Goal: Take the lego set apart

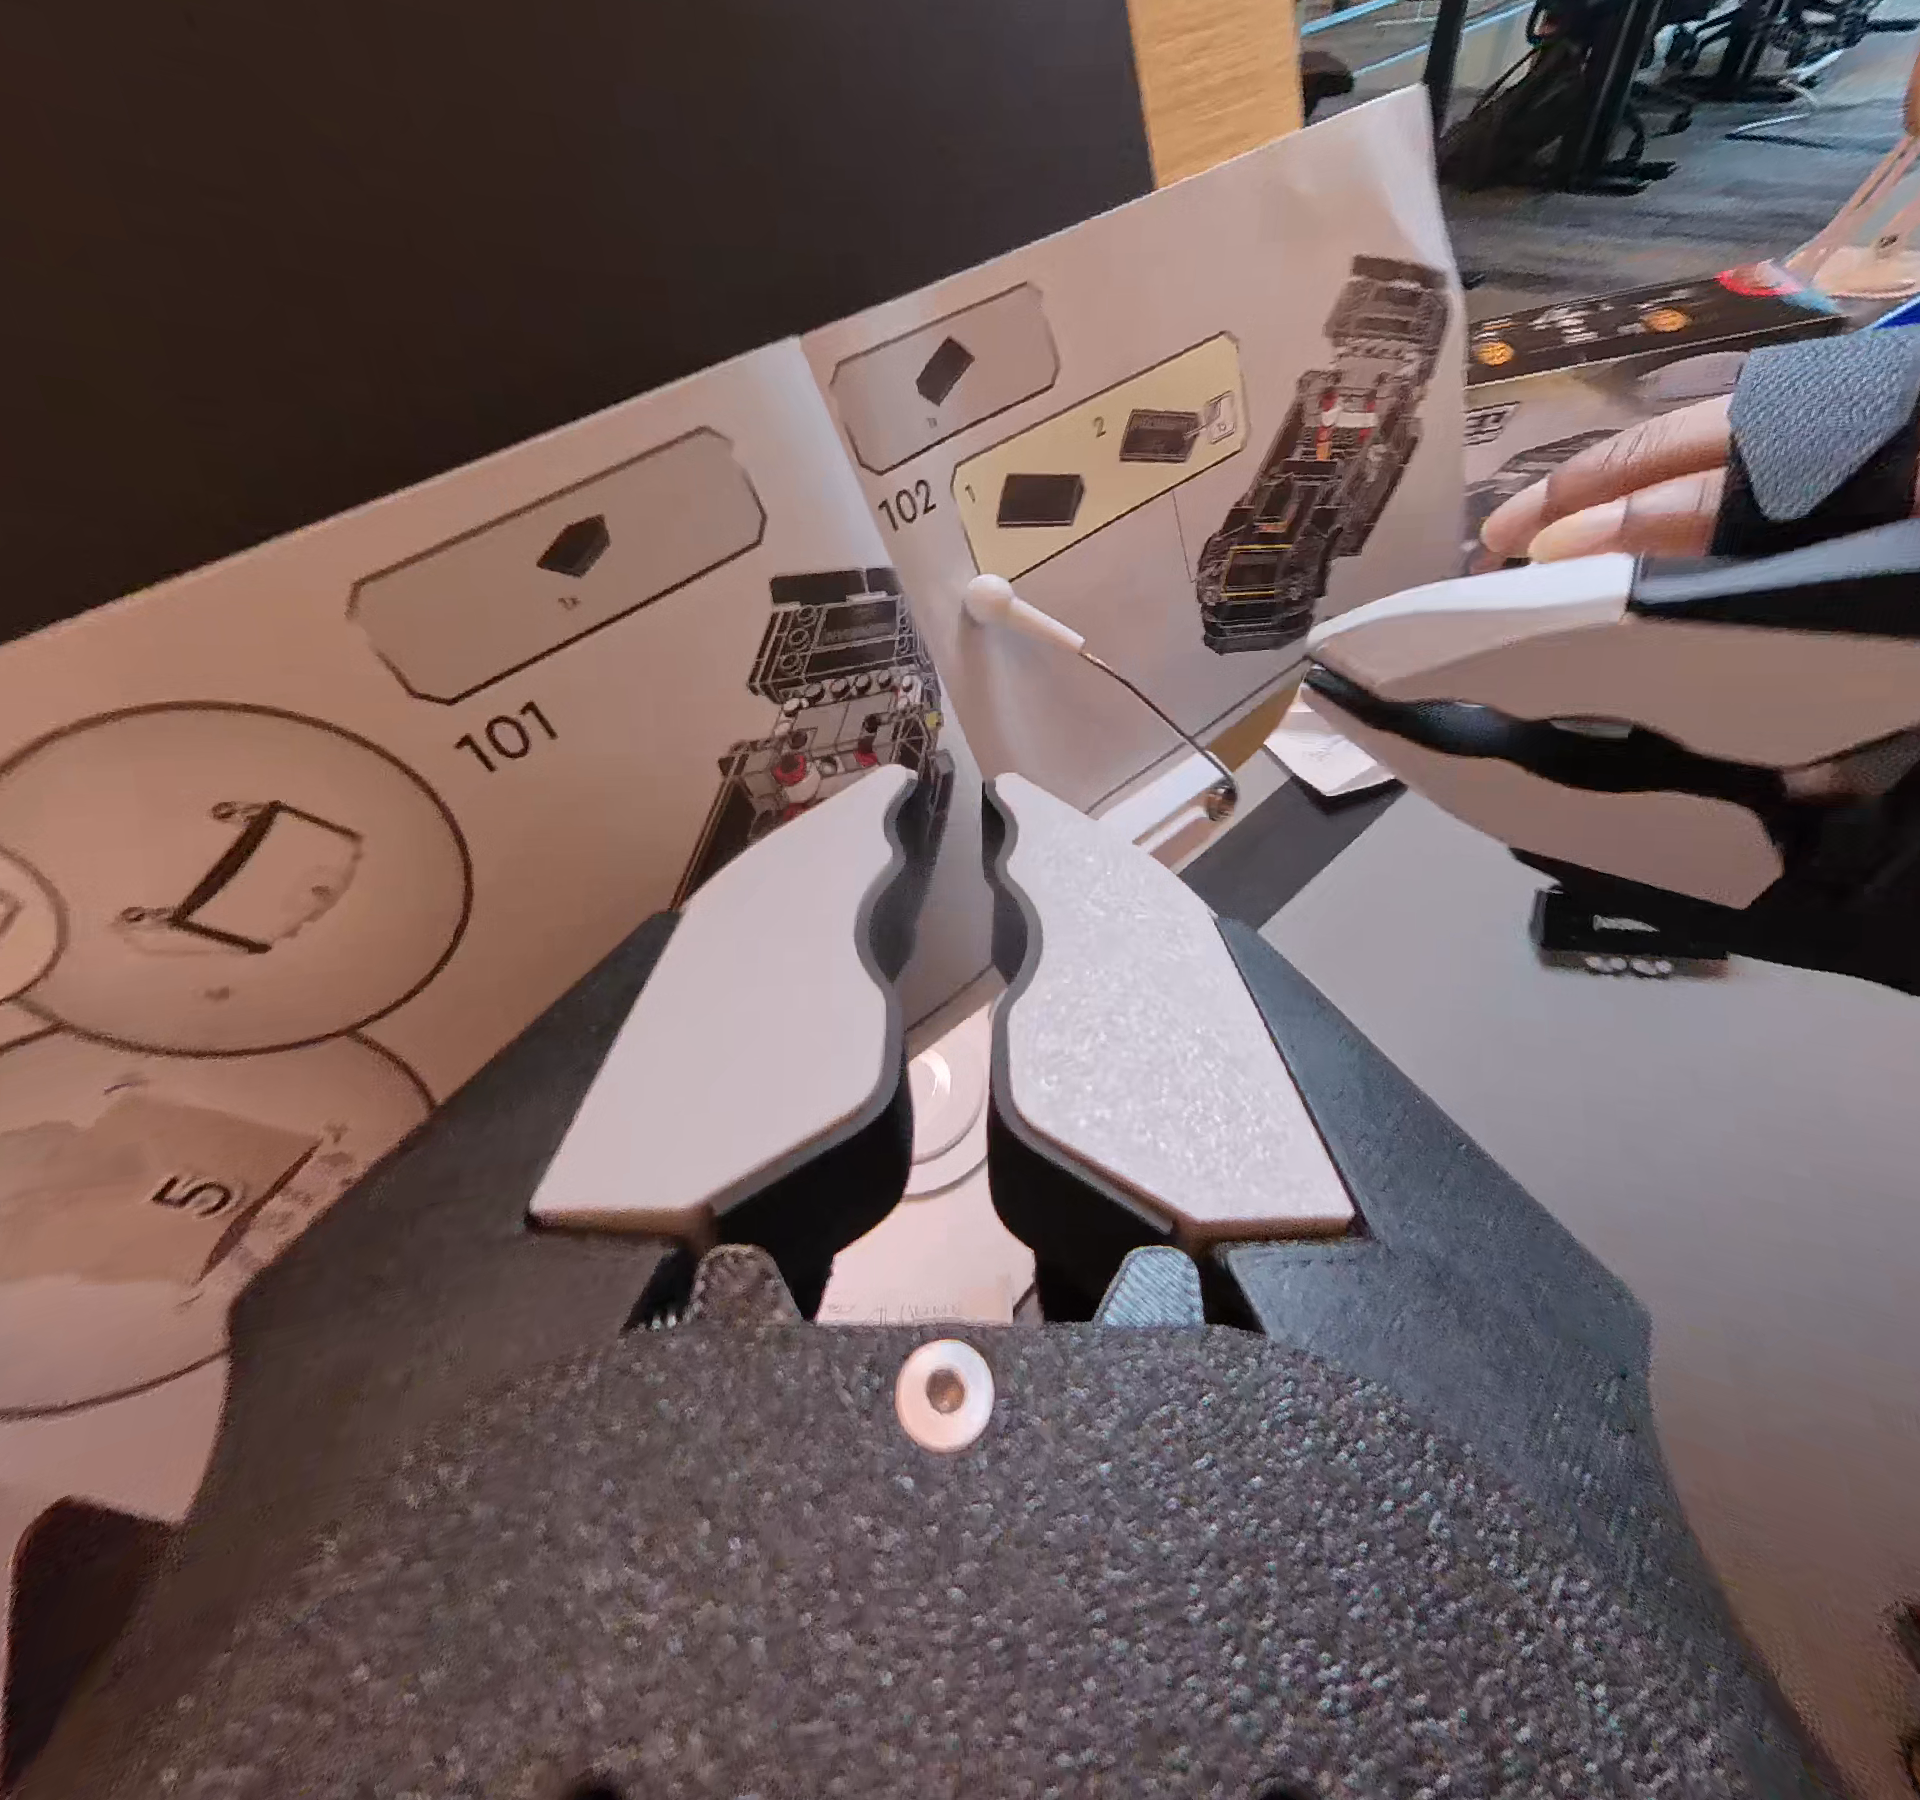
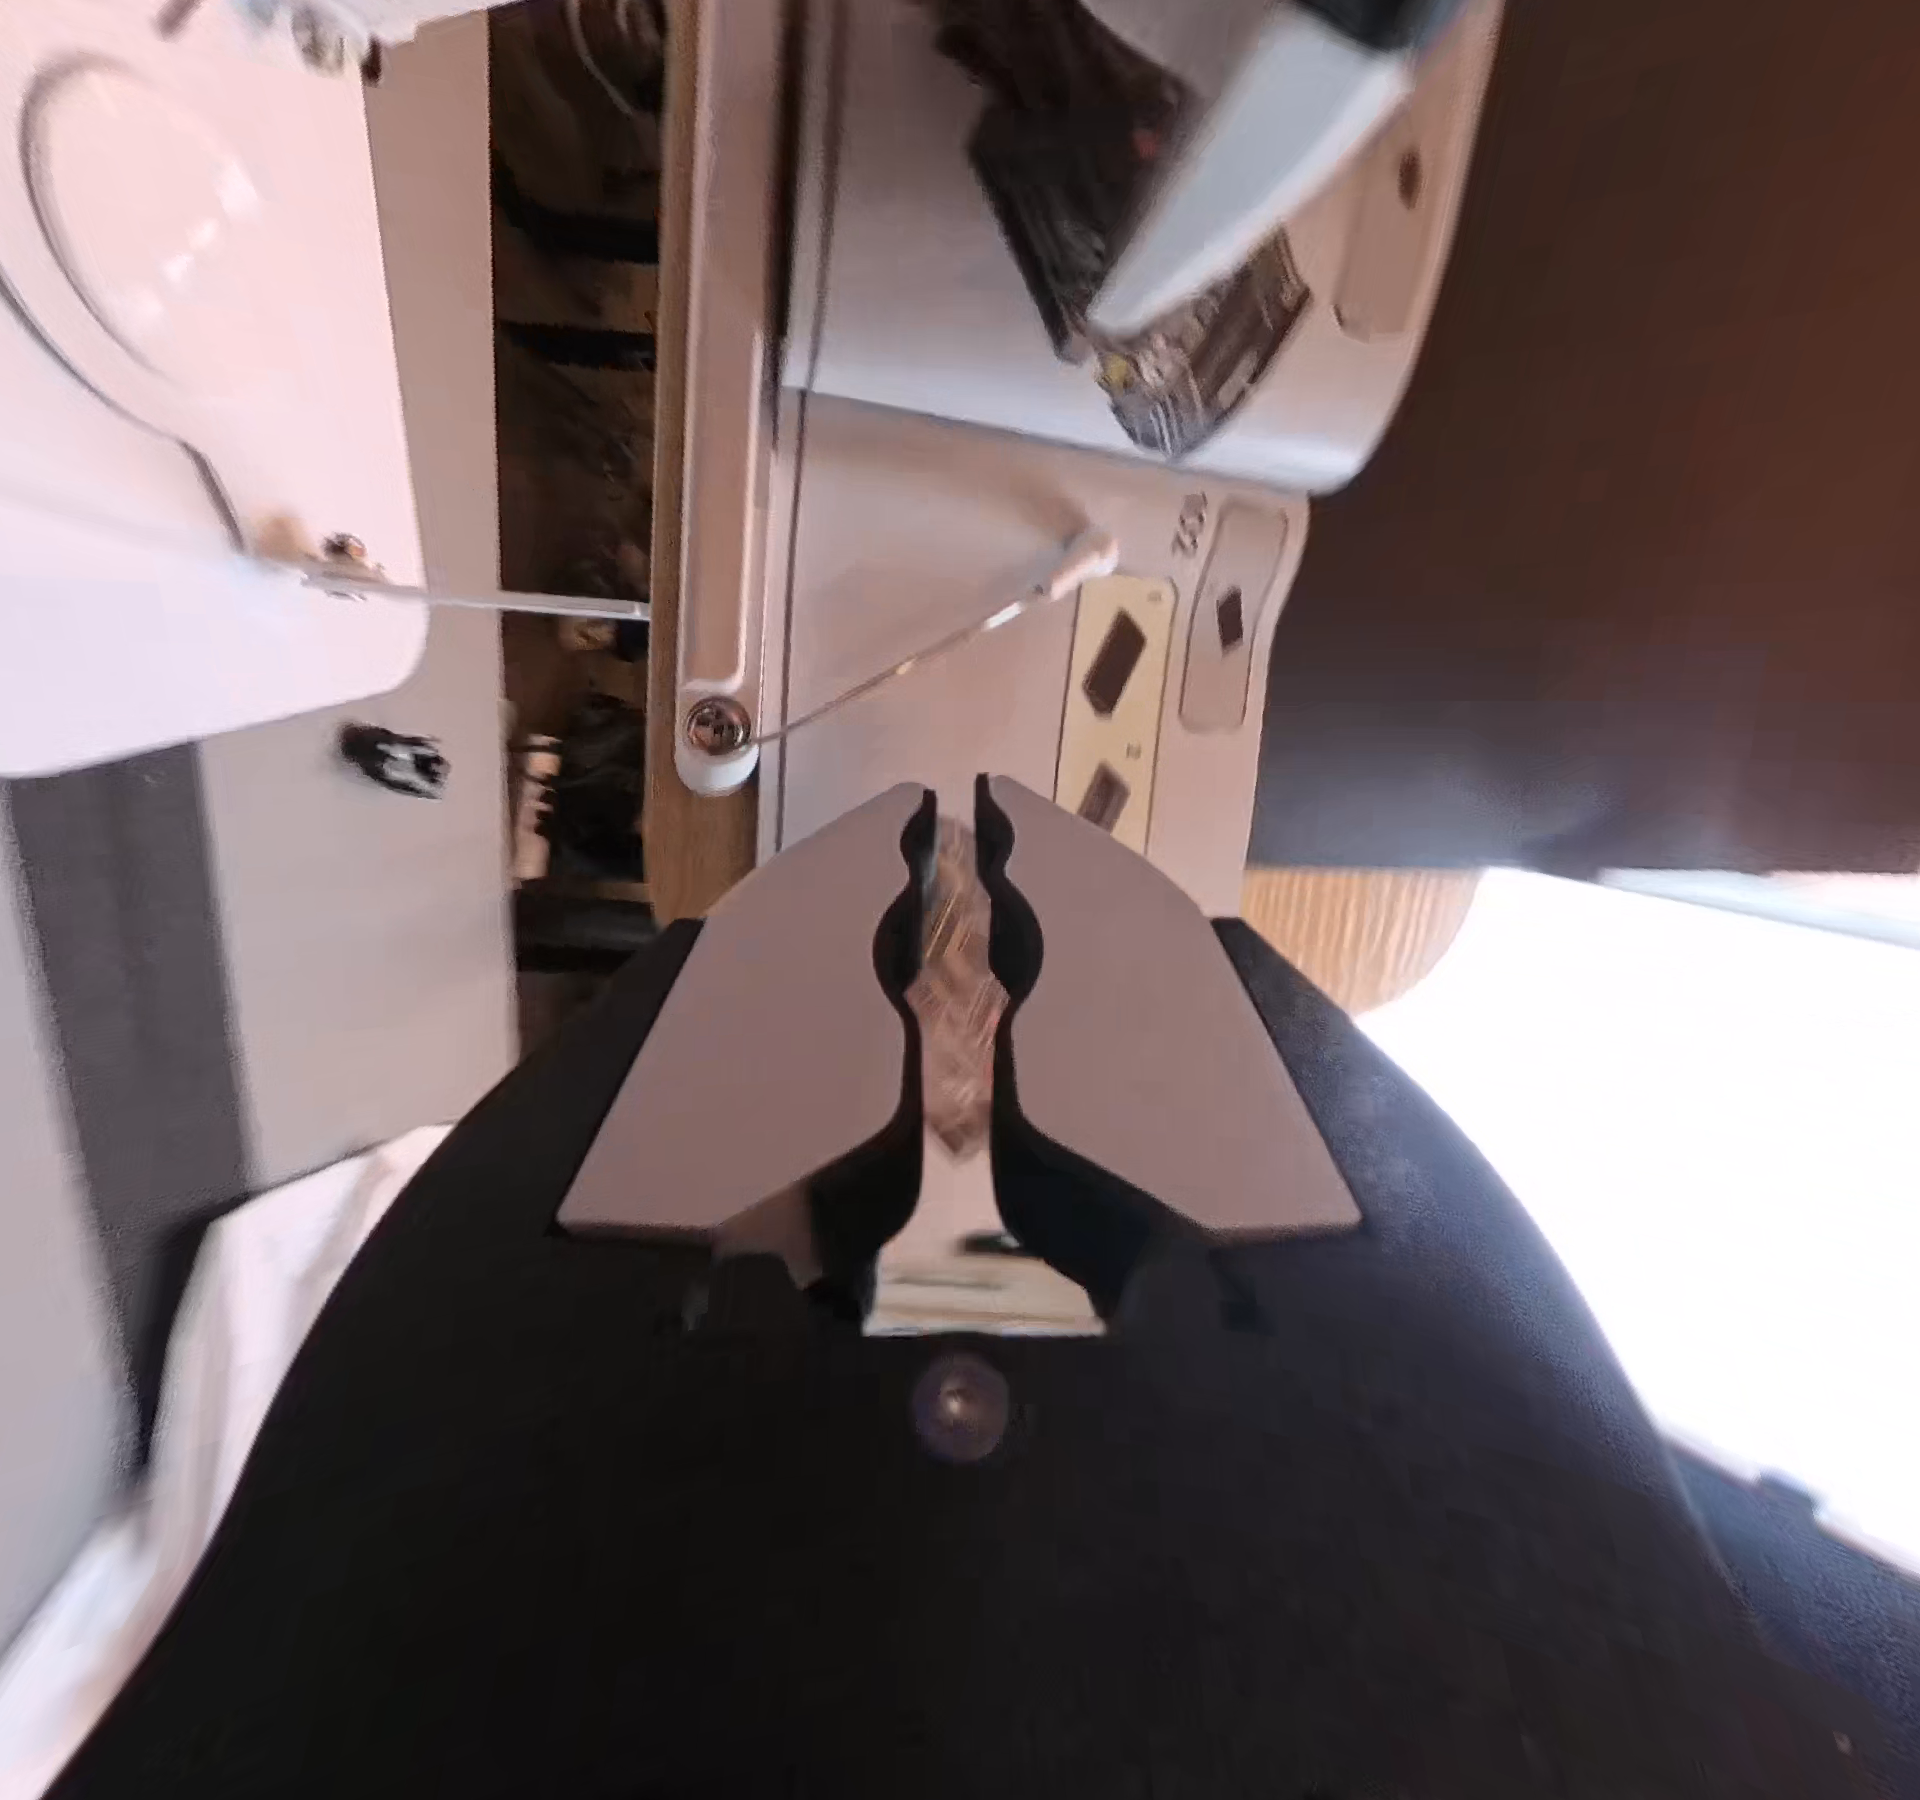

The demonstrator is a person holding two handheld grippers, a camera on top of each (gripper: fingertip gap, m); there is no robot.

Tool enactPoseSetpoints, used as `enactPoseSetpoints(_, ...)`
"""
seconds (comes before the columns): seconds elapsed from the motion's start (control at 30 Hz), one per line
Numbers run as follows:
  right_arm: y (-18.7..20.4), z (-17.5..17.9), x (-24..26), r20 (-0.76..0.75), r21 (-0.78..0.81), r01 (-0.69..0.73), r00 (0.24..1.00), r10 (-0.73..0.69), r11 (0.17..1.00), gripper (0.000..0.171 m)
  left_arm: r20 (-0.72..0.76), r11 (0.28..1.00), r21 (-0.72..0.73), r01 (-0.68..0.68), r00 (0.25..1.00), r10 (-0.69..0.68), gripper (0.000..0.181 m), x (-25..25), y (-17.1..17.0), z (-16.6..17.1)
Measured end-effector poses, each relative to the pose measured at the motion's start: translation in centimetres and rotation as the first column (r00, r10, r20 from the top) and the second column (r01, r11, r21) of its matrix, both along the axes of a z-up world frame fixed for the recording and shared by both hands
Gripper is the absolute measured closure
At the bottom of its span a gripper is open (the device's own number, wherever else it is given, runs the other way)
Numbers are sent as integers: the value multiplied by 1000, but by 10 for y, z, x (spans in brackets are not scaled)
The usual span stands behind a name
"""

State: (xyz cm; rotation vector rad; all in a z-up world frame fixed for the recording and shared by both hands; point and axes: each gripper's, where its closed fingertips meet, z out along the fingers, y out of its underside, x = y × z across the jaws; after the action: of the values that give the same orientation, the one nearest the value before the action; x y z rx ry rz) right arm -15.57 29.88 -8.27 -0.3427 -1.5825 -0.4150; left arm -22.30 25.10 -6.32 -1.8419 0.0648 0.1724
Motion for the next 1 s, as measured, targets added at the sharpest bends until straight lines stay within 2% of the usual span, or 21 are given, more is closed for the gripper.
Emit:
enactPoseSetpoints(0.1,-6,-9,34,-34,-329,40,998,-54,944,156,-2,999,20,51,999,-51,169,18,-23,9)
enactPoseSetpoints(0.17,-23,-27,61,-3,-574,44,998,-55,818,146,8,993,24,119,993,-119,167,44,-45,11)
enactPoseSetpoints(0.27,-75,-60,107,57,-831,19,997,52,556,145,7,964,-26,263,965,-263,164,95,-88,-3)
enactPoseSetpoints(0.33,-119,-84,140,104,-922,38,983,151,385,145,5,933,-78,352,936,-353,165,128,-120,-24)
enactPoseSetpoints(0.43,-175,-111,181,124,-979,79,963,238,190,143,41,887,-144,439,898,-438,164,164,-165,-64)
enactPoseSetpoints(0.57,-235,-128,211,98,-995,94,956,277,29,143,155,827,-255,502,865,-478,159,187,-207,-129)
enactPoseSetpoints(0.63,-256,-135,216,99,-995,98,959,266,16,141,211,792,-298,533,846,-490,149,194,-220,-153)
enactPoseSetpoints(0.73,-279,-139,214,80,-997,76,971,227,26,141,271,722,-313,617,787,-555,133,211,-232,-172)
enactPoseSetpoints(0.83,-296,-143,206,76,-996,67,981,179,55,141,237,684,-348,641,766,-598,122,220,-236,-188)
enactPoseSetpoints(1.0,-300,-162,192,111,-967,87,990,88,240,143,195,629,-430,648,747,-636,124,236,-245,-211)
